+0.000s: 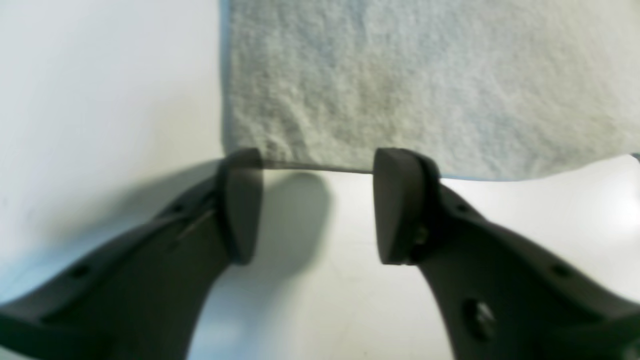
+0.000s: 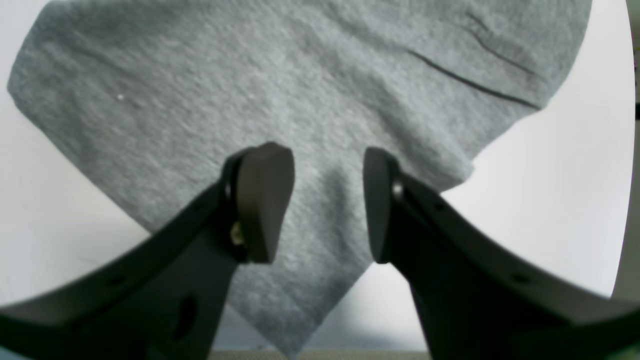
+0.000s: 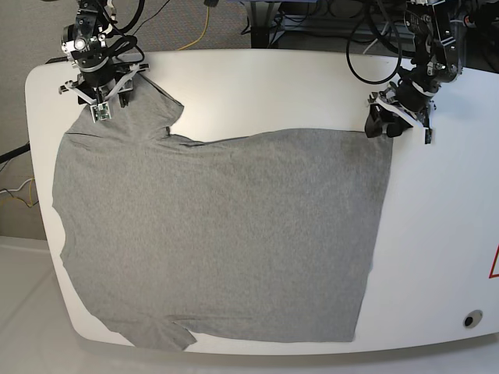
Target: Fold the T-shirt properly
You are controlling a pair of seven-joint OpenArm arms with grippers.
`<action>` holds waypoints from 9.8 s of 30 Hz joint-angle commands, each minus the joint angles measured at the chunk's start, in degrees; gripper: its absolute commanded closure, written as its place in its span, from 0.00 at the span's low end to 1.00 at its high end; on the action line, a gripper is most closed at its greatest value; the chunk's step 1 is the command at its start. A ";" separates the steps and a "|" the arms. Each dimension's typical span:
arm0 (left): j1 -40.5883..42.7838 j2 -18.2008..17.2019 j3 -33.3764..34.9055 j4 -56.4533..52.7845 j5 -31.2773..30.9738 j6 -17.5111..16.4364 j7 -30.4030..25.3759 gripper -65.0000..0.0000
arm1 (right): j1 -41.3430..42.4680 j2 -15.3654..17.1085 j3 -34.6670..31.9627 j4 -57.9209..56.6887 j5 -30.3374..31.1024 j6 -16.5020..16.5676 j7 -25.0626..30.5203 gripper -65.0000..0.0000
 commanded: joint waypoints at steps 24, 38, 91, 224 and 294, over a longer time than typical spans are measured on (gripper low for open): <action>-1.91 -0.49 -4.80 2.37 -3.59 -0.39 0.28 0.44 | 1.53 0.54 0.47 0.25 0.86 0.17 0.84 0.59; -5.70 -0.16 -3.95 0.95 -4.85 -0.93 0.99 0.44 | 1.70 0.41 0.55 0.39 0.94 0.41 1.03 0.59; -3.47 1.59 -6.35 1.49 -11.66 -4.86 7.25 0.53 | 2.33 -0.19 0.72 0.58 0.84 0.91 1.12 0.58; -7.23 4.11 -7.80 -4.44 -6.29 -3.78 7.68 0.58 | 2.61 0.02 0.96 0.38 1.06 1.54 1.22 0.58; -2.98 5.08 -7.97 11.65 -1.37 1.45 8.48 0.74 | 3.26 -1.85 0.16 6.23 0.12 1.48 -6.31 0.59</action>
